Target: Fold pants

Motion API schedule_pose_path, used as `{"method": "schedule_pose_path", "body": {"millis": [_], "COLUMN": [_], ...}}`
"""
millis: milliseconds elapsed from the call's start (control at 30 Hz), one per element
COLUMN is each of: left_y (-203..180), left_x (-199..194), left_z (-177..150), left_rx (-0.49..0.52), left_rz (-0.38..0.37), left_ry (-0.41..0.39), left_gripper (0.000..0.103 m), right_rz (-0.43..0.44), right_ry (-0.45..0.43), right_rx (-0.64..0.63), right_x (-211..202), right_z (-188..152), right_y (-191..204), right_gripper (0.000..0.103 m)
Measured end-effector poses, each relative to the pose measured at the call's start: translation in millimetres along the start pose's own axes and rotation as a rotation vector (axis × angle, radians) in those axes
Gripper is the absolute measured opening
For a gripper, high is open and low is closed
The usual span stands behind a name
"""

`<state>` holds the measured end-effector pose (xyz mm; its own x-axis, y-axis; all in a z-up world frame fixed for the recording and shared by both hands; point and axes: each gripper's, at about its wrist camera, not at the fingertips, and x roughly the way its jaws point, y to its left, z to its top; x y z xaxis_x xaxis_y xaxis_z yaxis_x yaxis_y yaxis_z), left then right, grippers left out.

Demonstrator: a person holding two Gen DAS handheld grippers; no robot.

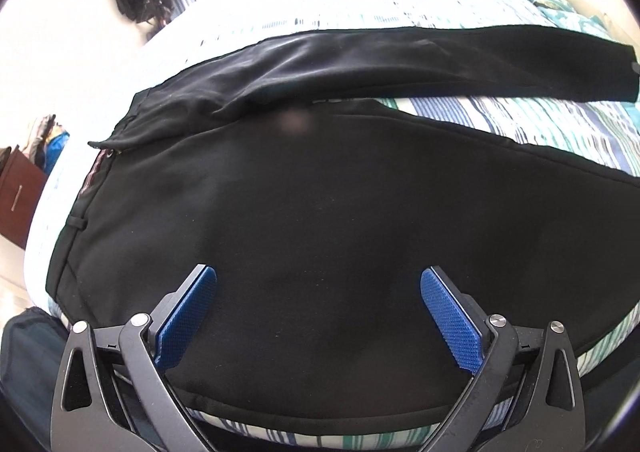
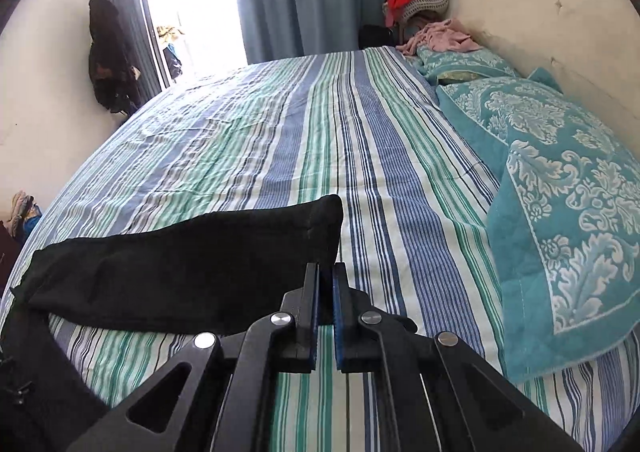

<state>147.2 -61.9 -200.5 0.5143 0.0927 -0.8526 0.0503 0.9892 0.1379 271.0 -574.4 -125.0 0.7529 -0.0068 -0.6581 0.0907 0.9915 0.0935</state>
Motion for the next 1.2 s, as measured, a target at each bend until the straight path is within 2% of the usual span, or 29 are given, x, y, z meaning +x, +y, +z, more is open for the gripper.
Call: {"method": "schedule_pose_path", "body": {"millis": [100,167,233,367,467,533,567,600,767,833,900,1133,1200], "left_y": [-6,-10,-14,-19,-17,-14,-11,-7,8,14,19,40,48], "left_x": [-9,-14,-20,-33,-38,-40,-40,-41,-44,-41,-39,-40,-42], "left_z": [-2,-2,-4,-8,-10,-11,-11,-10,-12,-13,-14,-21,-22], "left_rx": [0.018,0.029,0.041,0.075,0.079,0.065,0.053,0.039,-0.013,-0.028,-0.046,-0.105,-0.123], "left_rz": [-0.021,-0.036,-0.048,-0.054,-0.054,-0.055,-0.055,-0.057,-0.063,-0.065,-0.069,-0.069,-0.062], "left_ry": [-0.020,-0.030,-0.041,-0.072,-0.086,-0.085,-0.085,-0.086,-0.104,-0.102,-0.098,-0.118,-0.130], "left_gripper": [0.102,0.102,0.102,0.102,0.102,0.102,0.102,0.102,0.102,0.102,0.102,0.102,0.102], "right_rz": [0.019,-0.001,-0.069,-0.167,-0.210,-0.262,-0.282,-0.305,-0.414,-0.424,-0.420,-0.308,-0.224], "right_ry": [-0.061,-0.075,-0.063,0.030,0.092,0.110,0.113,0.106,-0.049,-0.123,-0.156,-0.137,-0.163], "right_rx": [0.082,0.170,0.235,0.402,0.407,0.374,0.371,0.380,0.476,0.509,0.498,0.404,0.395], "right_x": [-62,-86,-100,-99,-90,-87,-89,-94,-147,-171,-186,-185,-183], "right_z": [-51,-87,-124,-190,-199,-196,-197,-198,-202,-206,-210,-214,-212], "right_y": [15,22,25,15,17,21,22,23,29,37,52,107,114], "right_gripper": [0.006,0.006,0.006,0.006,0.009,0.032,0.055,0.068,0.069,0.074,0.076,0.076,0.076]}}
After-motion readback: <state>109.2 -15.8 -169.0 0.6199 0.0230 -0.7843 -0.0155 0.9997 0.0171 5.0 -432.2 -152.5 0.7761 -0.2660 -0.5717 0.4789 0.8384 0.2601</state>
